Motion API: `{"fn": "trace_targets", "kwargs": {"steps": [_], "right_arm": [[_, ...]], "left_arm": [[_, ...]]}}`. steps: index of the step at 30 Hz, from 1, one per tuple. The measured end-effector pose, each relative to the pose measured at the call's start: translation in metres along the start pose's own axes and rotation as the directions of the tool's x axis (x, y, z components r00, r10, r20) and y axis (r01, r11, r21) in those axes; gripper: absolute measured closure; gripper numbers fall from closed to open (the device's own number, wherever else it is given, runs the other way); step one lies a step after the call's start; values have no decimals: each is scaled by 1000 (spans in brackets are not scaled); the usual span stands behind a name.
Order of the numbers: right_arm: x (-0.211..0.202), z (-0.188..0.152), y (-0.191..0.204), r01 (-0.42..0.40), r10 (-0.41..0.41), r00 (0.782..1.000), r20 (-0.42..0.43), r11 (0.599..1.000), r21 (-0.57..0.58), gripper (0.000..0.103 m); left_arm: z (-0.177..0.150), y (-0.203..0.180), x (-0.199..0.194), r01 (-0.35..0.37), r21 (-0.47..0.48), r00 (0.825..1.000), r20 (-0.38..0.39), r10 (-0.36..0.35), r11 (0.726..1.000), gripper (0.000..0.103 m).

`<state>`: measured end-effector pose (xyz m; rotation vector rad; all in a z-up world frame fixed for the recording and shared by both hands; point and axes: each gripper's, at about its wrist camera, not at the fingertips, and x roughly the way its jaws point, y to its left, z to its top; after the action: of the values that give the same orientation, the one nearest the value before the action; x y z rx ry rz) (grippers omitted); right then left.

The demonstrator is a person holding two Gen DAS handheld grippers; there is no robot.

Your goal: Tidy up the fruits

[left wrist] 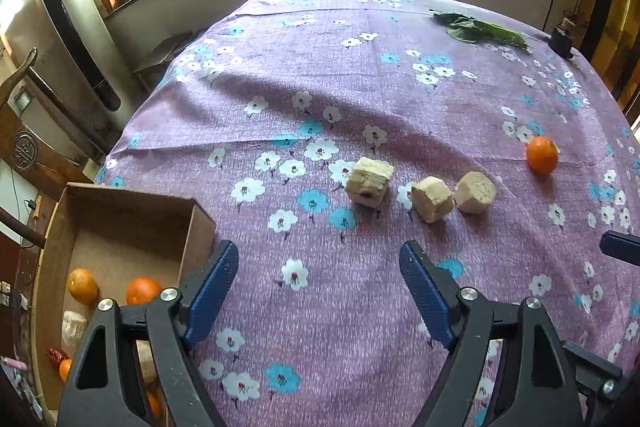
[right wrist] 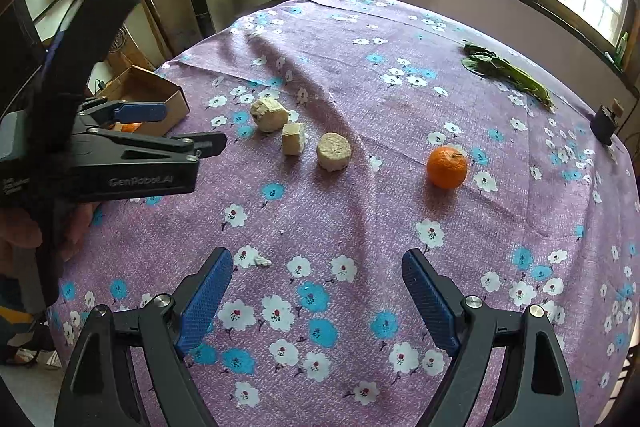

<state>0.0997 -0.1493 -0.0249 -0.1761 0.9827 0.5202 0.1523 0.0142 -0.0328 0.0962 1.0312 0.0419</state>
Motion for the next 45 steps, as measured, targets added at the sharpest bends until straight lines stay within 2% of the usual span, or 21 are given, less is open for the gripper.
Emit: {"fn": "trace_targets", "kwargs": {"steps": [4, 12, 13, 15, 17, 19, 24, 30, 31, 33, 41, 45], "right_arm": [[8, 12, -9, -6, 6, 1000, 3, 1000, -1, 13], [34, 31, -12, -25, 25, 1000, 17, 999, -36, 13], [38, 33, -12, -31, 31, 999, 17, 999, -36, 13], [47, 35, -13, -25, 25, 1000, 4, 999, -44, 15], [54, 38, -14, -24, 23, 1000, -10, 998, -58, 22], [61, 42, -15, -34, 33, 999, -18, 998, -58, 25], [79, 49, -13, -29, 25, 999, -47, 996, -81, 37], [93, 61, -12, -41, 37, 998, -52, 996, -84, 58], [94, 62, -13, -35, 31, 998, -53, 996, -81, 64], [92, 61, -12, -38, 33, 997, -63, 996, -86, 69], [70, 37, -8, -47, 42, 997, -68, 995, -85, 72], [64, 31, -10, -41, 39, 998, -57, 999, -33, 71]], "left_arm": [[16, -2, 26, 24, 18, 999, -48, -23, 1000, 21], [32, -5, 52, 47, 50, 997, -67, -44, 998, 23], [33, -5, 55, 47, 49, 997, -67, -44, 998, 28], [33, -6, 58, 100, 37, 992, -78, -97, 994, 54], [34, -9, 55, 128, 45, 989, -77, -125, 991, 78], [33, -12, 54, 93, 63, 994, -69, -89, 994, 78], [28, 1, 46, 97, 22, 993, -69, -95, 995, 78], [23, 3, 20, 91, 29, 995, -50, -89, 995, 78], [22, 2, 17, 93, 30, 995, -47, -91, 995, 78], [19, 3, 9, 95, 28, 995, -43, -94, 995, 78], [-4, 7, -16, 118, 17, 993, -30, -118, 993, 78], [-15, 14, -22, 119, -6, 993, -28, -119, 993, 78]]}}
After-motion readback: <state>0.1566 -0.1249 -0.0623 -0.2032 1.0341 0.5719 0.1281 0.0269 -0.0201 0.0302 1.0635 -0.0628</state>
